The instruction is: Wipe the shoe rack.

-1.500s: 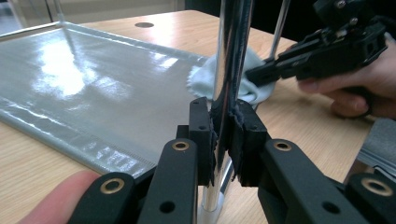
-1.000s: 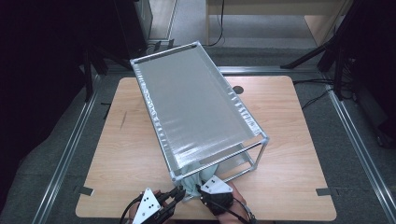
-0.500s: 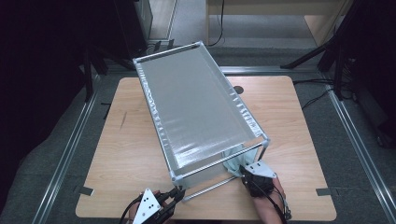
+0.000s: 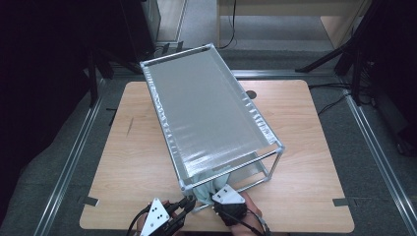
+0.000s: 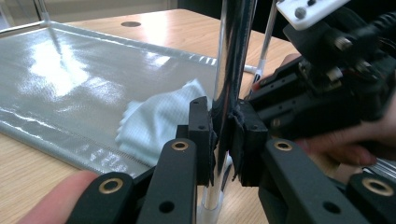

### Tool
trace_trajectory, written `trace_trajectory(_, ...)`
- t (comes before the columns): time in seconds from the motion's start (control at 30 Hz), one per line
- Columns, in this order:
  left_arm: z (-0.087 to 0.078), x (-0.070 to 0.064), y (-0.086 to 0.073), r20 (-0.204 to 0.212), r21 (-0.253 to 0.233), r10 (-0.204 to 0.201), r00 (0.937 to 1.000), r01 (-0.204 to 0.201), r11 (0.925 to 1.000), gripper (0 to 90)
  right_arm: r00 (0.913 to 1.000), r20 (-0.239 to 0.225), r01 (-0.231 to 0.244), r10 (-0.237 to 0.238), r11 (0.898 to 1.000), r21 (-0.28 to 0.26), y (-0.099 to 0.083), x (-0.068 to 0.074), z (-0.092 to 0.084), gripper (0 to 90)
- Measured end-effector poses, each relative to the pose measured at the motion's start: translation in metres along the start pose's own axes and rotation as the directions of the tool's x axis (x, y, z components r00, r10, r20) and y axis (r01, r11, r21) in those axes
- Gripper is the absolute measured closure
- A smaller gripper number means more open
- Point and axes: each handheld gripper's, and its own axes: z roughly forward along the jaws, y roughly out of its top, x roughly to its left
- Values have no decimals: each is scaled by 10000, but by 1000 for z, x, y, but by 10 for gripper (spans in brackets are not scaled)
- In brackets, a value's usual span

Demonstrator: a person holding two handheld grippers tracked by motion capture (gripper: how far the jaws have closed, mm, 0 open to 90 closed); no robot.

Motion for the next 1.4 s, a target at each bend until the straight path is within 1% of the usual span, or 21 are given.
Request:
trace_trajectory(0.1,0,1,0,104,13,-15,9999,15,10000,806,10000,3,92,-92,10000,-26,0,3,0,812)
trace_trajectory(0.13,0,1,0,130,26,-47,9999,47,10000,806,9998,-204,-51,50,10000,-39,-1,-1,-1,806)
trace_trajectory(0.27,0,2,-1,139,48,-66,9999,66,10000,805,9978,659,-52,51,10000,4,-6,-29,-16,807)
trace_trajectory(0.33,0,1,-1,141,51,-59,9999,58,10000,805,9921,1234,-245,237,9997,51,-10,-49,-25,807)
trace_trajectory(0.4,0,1,0,119,62,-34,9999,33,10000,805,9819,1808,-584,569,9983,28,-15,-69,-35,806)
trace_trajectory(0.5,0,1,0,61,65,-5,10000,5,10000,805,9702,2174,-1109,1068,9938,67,-23,-92,-49,802)
trace_trajectory(0.57,0,2,0,91,48,-45,9999,45,10000,804,9656,2307,-1267,1202,9919,134,-27,-98,-55,800)
trace_trajectory(0.63,1,2,0,112,50,-32,9999,31,10000,805,9647,2315,-1337,1258,9909,185,-28,-99,-57,801)
trace_trajectory(0.7,1,2,0,113,29,-51,9999,50,10000,805,9677,2151,-1418,1317,9894,324,-30,-92,-55,804)
trace_trajectory(0.77,2,3,0,101,21,-158,9998,158,9999,806,9820,1419,-1333,1246,9896,539,-28,-73,-50,803)
trace_trajectory(0.8,2,3,0,101,21,-158,9998,158,9999,805,9820,1419,-1333,1246,9896,539,-28,-73,-50,803)
trace_trajectory(0.83,2,3,0,107,15,-197,9997,197,9998,805,9964,550,-689,650,9949,734,-24,-48,-44,799)
trace_trajectory(0.9,3,3,0,120,16,-239,9996,239,9997,804,9995,243,-217,201,9972,711,-20,-28,-37,797)
trace_trajectory(0.93,3,3,0,120,16,-239,9996,239,9997,805,9995,243,-217,201,9972,711,-20,-28,-37,797)
trace_trajectory(0.97,3,3,0,125,10,-225,9997,225,9997,805,9997,-255,49,-36,9986,532,-16,-6,-30,796)
trace_trajectory(1.03,3,3,0,107,27,-198,9997,198,9998,805,9949,-884,507,-476,9982,324,-15,13,-25,796)
trace_trajectory(1.1,3,3,0,109,37,-180,9998,180,9998,805,9916,-973,886,-858,9957,254,-13,23,-23,797)
trace_trajectory(1.2,2,3,0,133,53,-193,9997,193,9998,803,9908,-1109,812,-779,9964,256,-12,17,-24,798)
trace_trajectory(1.23,2,3,0,149,66,-169,9997,168,9998,803,9950,-920,422,-400,9989,224,-13,1,-29,800)
trace_trajectory(1.3,2,4,0,176,77,-173,9997,172,9998,803,9995,-281,131,-125,9997,208,-16,-21,-35,799)
trace_trajectory(1.4,2,4,0,168,100,-173,9997,171,9998,803,9983,280,-526,518,9981,305,-23,-56,-43,800)
